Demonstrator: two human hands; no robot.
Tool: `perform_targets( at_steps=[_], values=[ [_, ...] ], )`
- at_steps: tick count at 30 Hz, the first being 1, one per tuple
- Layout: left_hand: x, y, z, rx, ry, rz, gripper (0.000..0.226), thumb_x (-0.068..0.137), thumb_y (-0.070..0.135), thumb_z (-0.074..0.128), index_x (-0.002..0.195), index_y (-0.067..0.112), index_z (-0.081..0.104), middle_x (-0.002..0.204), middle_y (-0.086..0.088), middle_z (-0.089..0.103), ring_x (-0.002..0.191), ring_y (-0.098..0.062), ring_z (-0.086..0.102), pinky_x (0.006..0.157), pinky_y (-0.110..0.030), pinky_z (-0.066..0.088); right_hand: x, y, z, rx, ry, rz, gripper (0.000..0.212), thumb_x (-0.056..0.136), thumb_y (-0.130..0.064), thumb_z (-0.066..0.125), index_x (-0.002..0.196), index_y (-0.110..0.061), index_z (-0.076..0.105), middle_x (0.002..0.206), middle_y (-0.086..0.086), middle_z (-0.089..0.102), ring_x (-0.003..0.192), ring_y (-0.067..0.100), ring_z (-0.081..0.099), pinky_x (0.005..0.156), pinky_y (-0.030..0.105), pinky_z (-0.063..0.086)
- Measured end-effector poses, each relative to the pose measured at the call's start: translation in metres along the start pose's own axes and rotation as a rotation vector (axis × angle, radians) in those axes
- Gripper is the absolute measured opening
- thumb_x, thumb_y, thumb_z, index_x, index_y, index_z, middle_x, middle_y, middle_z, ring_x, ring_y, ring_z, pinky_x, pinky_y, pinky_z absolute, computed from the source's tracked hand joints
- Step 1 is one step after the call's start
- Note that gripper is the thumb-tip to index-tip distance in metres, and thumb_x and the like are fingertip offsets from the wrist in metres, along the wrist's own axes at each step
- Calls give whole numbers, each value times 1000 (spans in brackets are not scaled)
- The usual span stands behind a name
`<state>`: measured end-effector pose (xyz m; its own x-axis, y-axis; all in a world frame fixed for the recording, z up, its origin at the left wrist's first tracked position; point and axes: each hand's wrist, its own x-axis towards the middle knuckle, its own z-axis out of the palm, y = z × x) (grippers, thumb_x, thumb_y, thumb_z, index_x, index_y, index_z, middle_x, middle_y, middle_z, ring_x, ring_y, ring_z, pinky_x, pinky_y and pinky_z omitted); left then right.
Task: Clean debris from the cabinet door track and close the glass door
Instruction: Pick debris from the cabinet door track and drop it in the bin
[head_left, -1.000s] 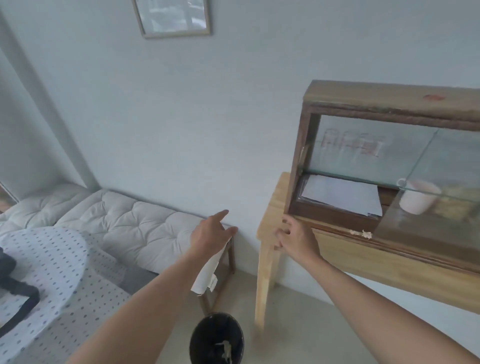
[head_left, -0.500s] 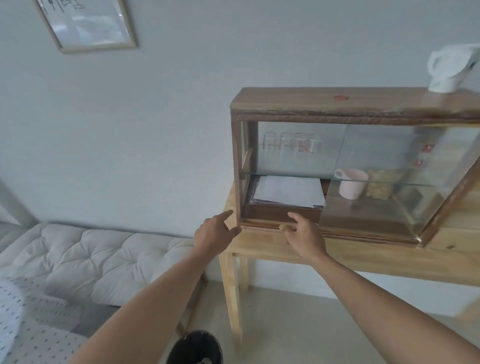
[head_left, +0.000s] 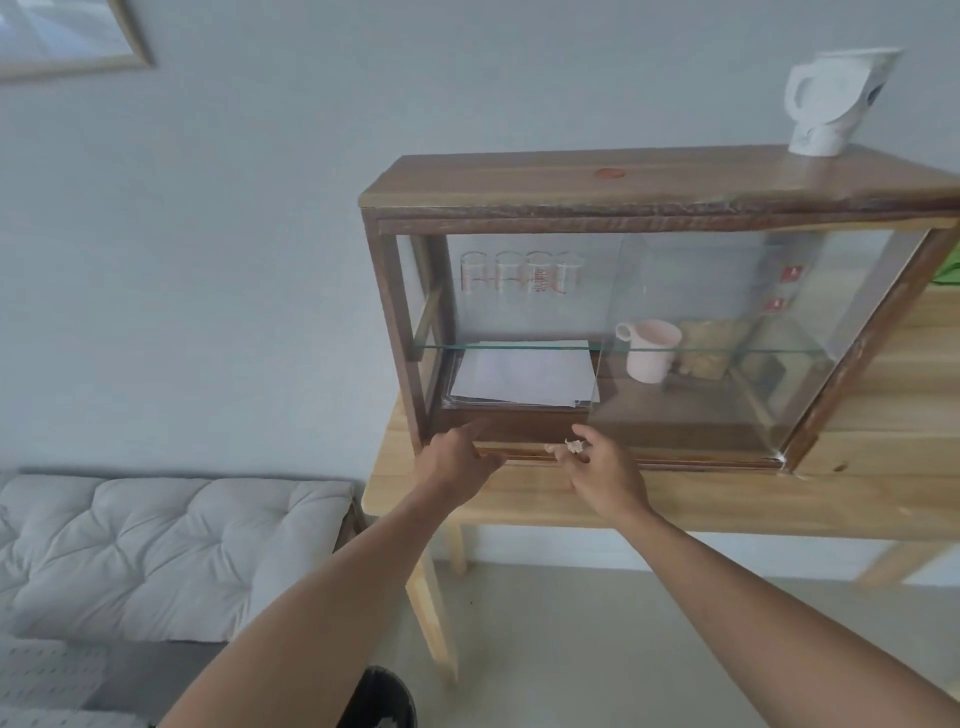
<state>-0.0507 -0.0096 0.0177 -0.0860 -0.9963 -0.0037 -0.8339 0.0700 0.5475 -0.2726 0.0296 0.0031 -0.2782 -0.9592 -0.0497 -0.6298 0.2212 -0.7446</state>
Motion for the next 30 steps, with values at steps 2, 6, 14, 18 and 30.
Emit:
perform_targets(
  at_steps=[2,6,14,18,30],
  values=[
    [5,9,11,9,-7,7,62,93,59,73,151,47,55,96,11,78,109,-24,72,88,-40,60,3,5,-2,-27,-7,-6,55,102,-46,66,153,-27,59,109,2,83,119,28,73,98,45,58],
    [14,22,33,17,-41,18,60,91,61,73,148,47,59,111,3,80,114,-27,72,89,-41,60,6,11,0,-119,-33,-32,54,103,-40,62,156,-31,56,98,-3,83,112,26,74,92,42,58],
    [29,40,62,61,-83,51,46,93,61,69,138,55,63,111,6,81,111,-26,72,81,-37,57,19,16,4,-494,-1,-166,50,108,-32,53,157,-30,52,117,10,81,113,40,75,85,44,58],
    [32,41,70,75,-101,54,35,94,63,65,129,58,69,106,5,80,103,-27,73,74,-35,56,23,20,4,-631,-9,-202,37,104,-23,54,140,-28,62,102,10,81,100,41,77,72,42,51],
    [33,47,69,-78,-36,24,21,93,48,75,112,44,82,104,10,82,103,-20,74,73,-30,51,23,28,1,-648,41,-282,26,102,-19,54,125,-26,64,98,12,82,95,44,77,70,42,50]
  ],
)
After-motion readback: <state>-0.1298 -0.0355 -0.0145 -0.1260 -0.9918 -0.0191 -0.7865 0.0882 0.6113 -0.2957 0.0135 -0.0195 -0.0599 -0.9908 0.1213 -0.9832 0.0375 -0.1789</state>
